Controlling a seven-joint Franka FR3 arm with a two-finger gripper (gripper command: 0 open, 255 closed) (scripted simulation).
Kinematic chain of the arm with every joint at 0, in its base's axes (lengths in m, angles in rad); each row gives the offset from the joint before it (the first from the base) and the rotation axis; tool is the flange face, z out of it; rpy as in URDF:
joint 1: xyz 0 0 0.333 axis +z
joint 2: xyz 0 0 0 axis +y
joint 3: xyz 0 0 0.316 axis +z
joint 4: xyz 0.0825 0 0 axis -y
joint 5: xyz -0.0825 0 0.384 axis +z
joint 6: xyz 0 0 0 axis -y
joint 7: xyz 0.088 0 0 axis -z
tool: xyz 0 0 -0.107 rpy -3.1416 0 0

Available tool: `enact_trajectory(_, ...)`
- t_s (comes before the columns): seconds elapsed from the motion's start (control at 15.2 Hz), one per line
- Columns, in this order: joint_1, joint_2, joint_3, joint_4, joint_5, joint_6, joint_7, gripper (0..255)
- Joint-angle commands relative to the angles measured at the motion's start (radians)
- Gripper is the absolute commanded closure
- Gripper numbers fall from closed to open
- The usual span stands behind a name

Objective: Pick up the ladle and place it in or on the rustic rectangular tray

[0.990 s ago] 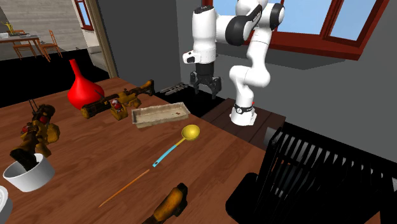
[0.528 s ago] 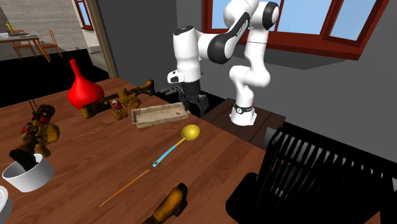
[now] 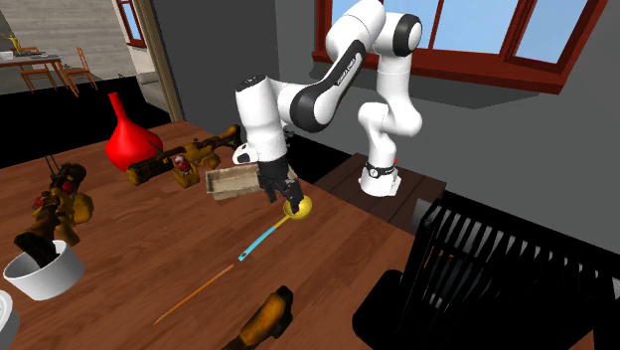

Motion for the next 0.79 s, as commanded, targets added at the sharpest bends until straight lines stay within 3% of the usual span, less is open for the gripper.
enact_trajectory(0.0, -0.004, 0.059, 0.002, 0.045, 0.024, 0.009, -0.006, 0)
enact_trajectory(0.46, 0.002, 0.097, 0.011, -0.01, 0.04, 0.102, -0.016, 0)
enact_trajectory(0.73, 0.002, 0.097, 0.011, -0.01, 0.04, 0.102, -0.016, 0)
